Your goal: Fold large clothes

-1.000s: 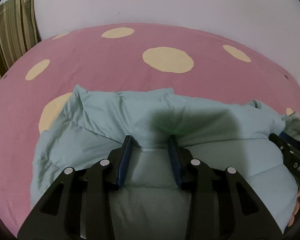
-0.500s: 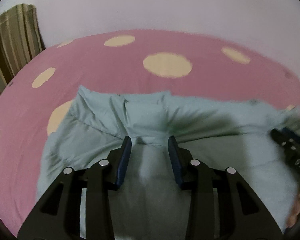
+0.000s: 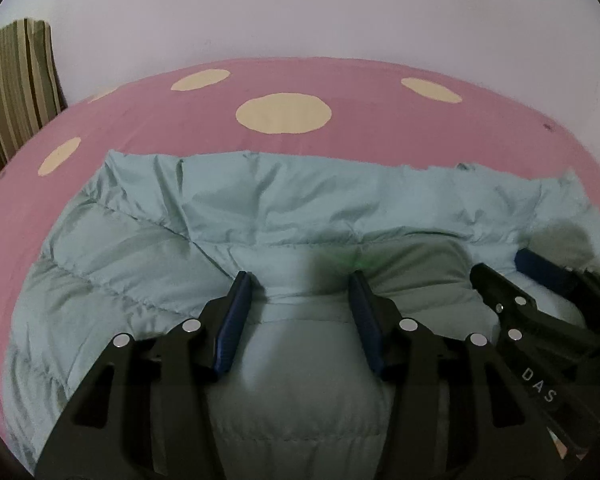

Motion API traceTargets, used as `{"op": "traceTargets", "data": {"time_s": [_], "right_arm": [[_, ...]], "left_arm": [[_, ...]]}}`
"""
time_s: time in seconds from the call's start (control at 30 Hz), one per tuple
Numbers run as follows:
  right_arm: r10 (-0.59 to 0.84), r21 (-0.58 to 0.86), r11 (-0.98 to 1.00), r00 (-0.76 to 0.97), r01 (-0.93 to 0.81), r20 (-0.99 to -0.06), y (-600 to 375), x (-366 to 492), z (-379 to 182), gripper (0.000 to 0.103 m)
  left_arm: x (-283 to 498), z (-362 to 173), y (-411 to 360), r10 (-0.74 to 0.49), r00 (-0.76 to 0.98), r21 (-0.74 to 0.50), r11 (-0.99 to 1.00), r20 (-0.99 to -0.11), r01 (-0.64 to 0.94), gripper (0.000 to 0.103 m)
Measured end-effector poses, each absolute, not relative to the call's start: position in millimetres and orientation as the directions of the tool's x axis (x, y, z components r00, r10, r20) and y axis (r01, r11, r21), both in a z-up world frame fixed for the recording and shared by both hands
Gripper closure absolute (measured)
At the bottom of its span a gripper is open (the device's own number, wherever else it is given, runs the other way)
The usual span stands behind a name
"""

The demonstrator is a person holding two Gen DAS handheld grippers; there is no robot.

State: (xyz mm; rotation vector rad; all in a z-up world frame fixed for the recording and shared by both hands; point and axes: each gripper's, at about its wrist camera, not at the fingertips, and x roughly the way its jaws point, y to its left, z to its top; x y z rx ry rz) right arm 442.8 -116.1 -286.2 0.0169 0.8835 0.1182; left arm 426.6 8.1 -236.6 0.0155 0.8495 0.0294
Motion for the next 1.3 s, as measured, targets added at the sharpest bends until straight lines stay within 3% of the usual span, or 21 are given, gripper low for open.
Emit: {"op": "traceTargets", "data": {"time_s": [0.23,0.33,0.5,0.57,0.77,0.97,1.13,1.23,1.3], "right_arm": [[0.105,0.06,0.994,0.617,-0.094,-0.78,-107.8,445.6,-289.8,0.051],[0.128,0.096,0.992,0.625,-0.084,-0.77,-111.8,438.7,-272.8,0.045],[0.137,0.13,0.99,0.673,-0.06,-0.727,-157.6,405.3,-235.2,0.026],[0.107,0.128,0.992,0.688,-0.02,-0.718,-186.0,387.9,-226.6,0.025],[0.086,0.243,0.955,0.623,0.172,-0.777,-275.8,361.9,-245.6,0.024],[0.216,0.395,0.89,0.553,0.228,-0.805,-307.9,367.5,-272.2,0.024],[0.233,0.412,0.881,0.544,0.234,-0.806,-306.3,378.7,-279.7,0.022],[0.215,0.378,0.9,0.536,0.216,-0.816,-298.4,379.9,-279.8,0.029],[0.218,0.373,0.906,0.535,0.201,-0.817,-294.2,378.7,-279.7,0.046]], "left_arm": [[430.0,-230.5,11.9,0.01,0.646,0.006,1.0,-0.764,-0.008,0.052],[417.6,-212.3,22.2,-0.009,0.651,-0.022,1.0,-0.759,-0.012,0.051],[377.6,-183.7,64.8,-0.005,0.667,-0.076,0.994,-0.745,-0.078,0.028],[358.2,-177.4,93.1,0.016,0.675,-0.097,0.987,-0.738,-0.131,0.022],[315.4,-203.4,167.1,-0.068,0.601,-0.266,0.931,-0.796,-0.248,0.021],[311.8,-231.0,191.3,-0.212,0.58,-0.414,0.878,-0.787,-0.24,0.015],[326.8,-233.3,189.6,-0.238,0.578,-0.425,0.881,-0.78,-0.21,0.016],[332.2,-231.4,184.7,-0.216,0.58,-0.398,0.894,-0.785,-0.205,0.03],[334.3,-231.7,180.9,-0.237,0.584,-0.415,0.889,-0.777,-0.192,0.048]]}}
